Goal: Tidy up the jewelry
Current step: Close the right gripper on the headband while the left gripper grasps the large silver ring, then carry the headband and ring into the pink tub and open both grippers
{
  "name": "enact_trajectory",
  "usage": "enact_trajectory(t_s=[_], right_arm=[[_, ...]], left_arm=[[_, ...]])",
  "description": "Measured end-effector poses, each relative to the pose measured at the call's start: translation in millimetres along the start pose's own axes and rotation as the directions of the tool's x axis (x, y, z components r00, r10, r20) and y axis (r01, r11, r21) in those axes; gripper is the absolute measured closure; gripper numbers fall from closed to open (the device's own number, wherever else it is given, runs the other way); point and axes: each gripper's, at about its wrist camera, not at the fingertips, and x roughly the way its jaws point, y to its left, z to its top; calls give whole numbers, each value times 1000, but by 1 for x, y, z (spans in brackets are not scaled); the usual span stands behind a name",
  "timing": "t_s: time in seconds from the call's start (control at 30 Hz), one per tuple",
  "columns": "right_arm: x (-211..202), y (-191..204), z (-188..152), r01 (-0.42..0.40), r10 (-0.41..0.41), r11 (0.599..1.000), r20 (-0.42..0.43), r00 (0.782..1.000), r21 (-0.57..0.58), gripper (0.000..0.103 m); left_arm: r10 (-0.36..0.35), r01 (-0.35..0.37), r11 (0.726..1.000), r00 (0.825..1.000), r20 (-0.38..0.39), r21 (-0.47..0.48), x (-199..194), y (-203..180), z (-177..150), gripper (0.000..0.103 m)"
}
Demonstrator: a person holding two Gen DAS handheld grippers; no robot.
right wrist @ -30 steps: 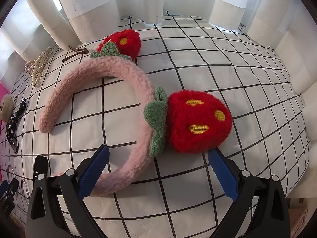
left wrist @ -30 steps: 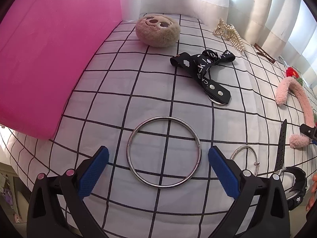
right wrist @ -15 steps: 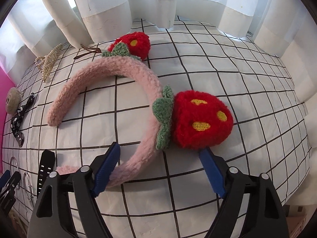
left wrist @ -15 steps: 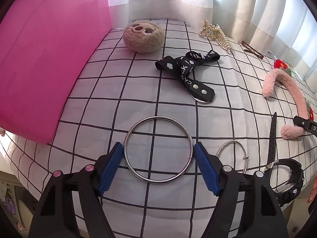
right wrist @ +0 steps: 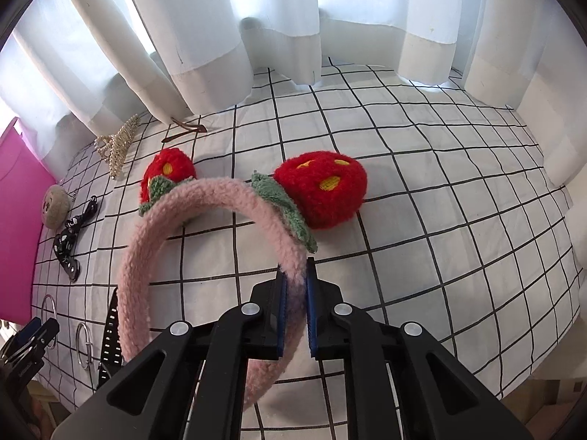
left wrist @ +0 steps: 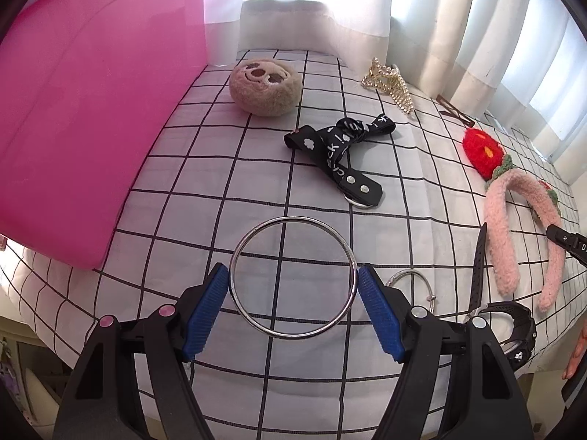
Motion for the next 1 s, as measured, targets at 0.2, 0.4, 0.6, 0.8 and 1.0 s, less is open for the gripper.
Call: enact_trajectory(t_s=[0.2,0.4,0.6,0.8,1.0], right_arm=[[-21,3,5,-30,30,1000,45,999,-2,94],[-43,11,15,-58,60,998,84,995,-21,94],[-72,28,26,-100,106,994,133,985,-50,94],[-106,53,43,-151,166,984,193,967,-90,94],[-141,99,65,-209,250,962,257,934,-177,94]], left_arm=[[-21,21,1000,999,24,0,-16,-2,7,33],[-36,36,999,997,62,6,-37,-1,20,33],[-52,52,999,992,118,2,-65,3,34,33],[-72,77,997,977,200,-16,-102,12,55,33],[-67,88,995,946,317,-52,-153,35,80,33]])
